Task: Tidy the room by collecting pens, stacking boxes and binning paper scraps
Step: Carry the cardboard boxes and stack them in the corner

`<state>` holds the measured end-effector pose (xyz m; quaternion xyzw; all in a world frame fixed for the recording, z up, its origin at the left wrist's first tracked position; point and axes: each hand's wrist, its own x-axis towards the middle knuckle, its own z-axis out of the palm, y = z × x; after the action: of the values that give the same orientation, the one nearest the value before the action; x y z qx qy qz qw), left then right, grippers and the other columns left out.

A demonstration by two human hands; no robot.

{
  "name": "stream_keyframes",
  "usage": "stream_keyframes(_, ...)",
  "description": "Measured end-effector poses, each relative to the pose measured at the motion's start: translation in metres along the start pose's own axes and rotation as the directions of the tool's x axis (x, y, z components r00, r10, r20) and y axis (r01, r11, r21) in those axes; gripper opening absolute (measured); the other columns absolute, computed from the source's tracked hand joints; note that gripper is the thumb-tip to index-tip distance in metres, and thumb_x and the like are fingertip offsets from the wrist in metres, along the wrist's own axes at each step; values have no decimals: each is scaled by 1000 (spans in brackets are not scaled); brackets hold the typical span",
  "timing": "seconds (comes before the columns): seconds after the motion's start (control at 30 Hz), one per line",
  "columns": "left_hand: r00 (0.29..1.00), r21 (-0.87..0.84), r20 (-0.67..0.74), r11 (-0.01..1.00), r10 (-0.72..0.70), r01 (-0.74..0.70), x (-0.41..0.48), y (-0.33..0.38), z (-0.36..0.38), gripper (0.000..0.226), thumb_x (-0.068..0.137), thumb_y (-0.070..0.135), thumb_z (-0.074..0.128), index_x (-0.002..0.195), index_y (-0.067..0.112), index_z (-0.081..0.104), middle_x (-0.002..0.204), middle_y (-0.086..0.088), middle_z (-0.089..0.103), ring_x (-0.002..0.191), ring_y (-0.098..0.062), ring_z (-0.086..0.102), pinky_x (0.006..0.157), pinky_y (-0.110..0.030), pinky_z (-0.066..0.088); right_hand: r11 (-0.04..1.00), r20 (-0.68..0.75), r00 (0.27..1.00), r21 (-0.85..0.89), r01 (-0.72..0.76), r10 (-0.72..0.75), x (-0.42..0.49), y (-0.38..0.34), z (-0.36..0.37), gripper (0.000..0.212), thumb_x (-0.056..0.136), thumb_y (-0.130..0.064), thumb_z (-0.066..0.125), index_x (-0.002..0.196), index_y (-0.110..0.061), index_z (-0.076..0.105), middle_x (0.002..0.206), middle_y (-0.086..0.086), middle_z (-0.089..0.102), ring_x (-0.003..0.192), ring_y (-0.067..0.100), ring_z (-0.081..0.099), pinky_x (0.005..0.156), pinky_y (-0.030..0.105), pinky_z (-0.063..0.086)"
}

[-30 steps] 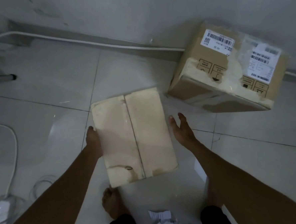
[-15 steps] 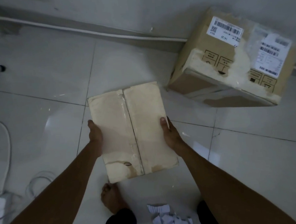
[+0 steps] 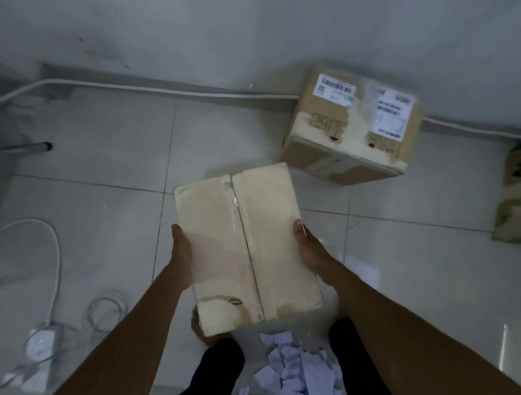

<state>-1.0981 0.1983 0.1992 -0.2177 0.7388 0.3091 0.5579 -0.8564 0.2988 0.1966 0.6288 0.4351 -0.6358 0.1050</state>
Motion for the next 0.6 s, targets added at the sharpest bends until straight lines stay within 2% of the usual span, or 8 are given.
stream_keyframes(0.13, 996, -30, 91, 1000, -6, 8, -73, -4, -8, 84, 90, 72, 8, 139, 17, 46, 137, -15, 53, 121, -31, 52, 106, -50, 39, 999, 11, 999, 21, -37, 37, -66, -12, -21, 83, 83, -76, 14, 151, -28, 21, 157, 2, 25, 143, 23, 26, 116, 35, 17)
stream_keyframes(0.27, 981, -62, 195, 998, -10, 23, -153, 2, -18, 90, 87, 75, 10, 136, 12, 52, 131, -19, 58, 119, -35, 55, 106, -53, 40, 998, 116, 993, 57, -9, 2, -135, -33, -48, 122, 55, -97, 16, 152, -22, 20, 157, 3, 24, 144, 20, 25, 119, 45, 19)
stream_keyframes(0.3, 977, -65, 212, 998, 1, 13, -174, 5, -20, 90, 87, 76, 10, 136, 12, 51, 132, -19, 57, 120, -35, 54, 107, -54, 38, 997, 117, 993, 75, -2, -7, -156, -40, -55, 121, 58, -95, 17, 152, -20, 21, 157, 4, 25, 144, 20, 25, 119, 45, 20)
stream_keyframes(0.4, 958, -68, 282, 997, 48, -30, -233, 12, -21, 90, 87, 76, 8, 138, 14, 49, 135, -18, 55, 124, -35, 52, 109, -56, 35, 995, 114, 993, 101, 4, -15, -218, -62, -77, 96, 75, -78, 16, 152, -21, 19, 156, 4, 27, 141, 20, 31, 117, 43, 25)
stream_keyframes(0.5, 931, -65, 354, 996, 87, -68, -286, 19, -18, 90, 87, 75, 8, 138, 15, 50, 132, -18, 58, 121, -34, 54, 109, -54, 37, 994, 61, 998, 108, -1, -6, -271, -74, -101, 79, 87, -71, 14, 152, -26, 17, 144, -2, 35, 125, 14, 41, 104, 30, 35)
stream_keyframes(0.53, 926, -61, 366, 996, 90, -73, -303, 21, -17, 89, 87, 75, 9, 137, 15, 51, 130, -17, 59, 120, -34, 55, 108, -52, 38, 994, 44, 999, 113, 12, -17, -287, -75, -108, 77, 89, -69, 14, 152, -25, 16, 147, -1, 34, 125, 14, 41, 101, 28, 34)
stream_keyframes(0.6, 915, -51, 390, 995, 101, -88, -337, 26, -17, 88, 86, 76, 11, 135, 16, 53, 125, -16, 63, 115, -33, 58, 103, -49, 43, 992, 32, 998, 118, 52, -56, -322, -81, -119, 75, 90, -65, 13, 152, -21, 18, 154, 1, 28, 137, 17, 34, 109, 30, 29)
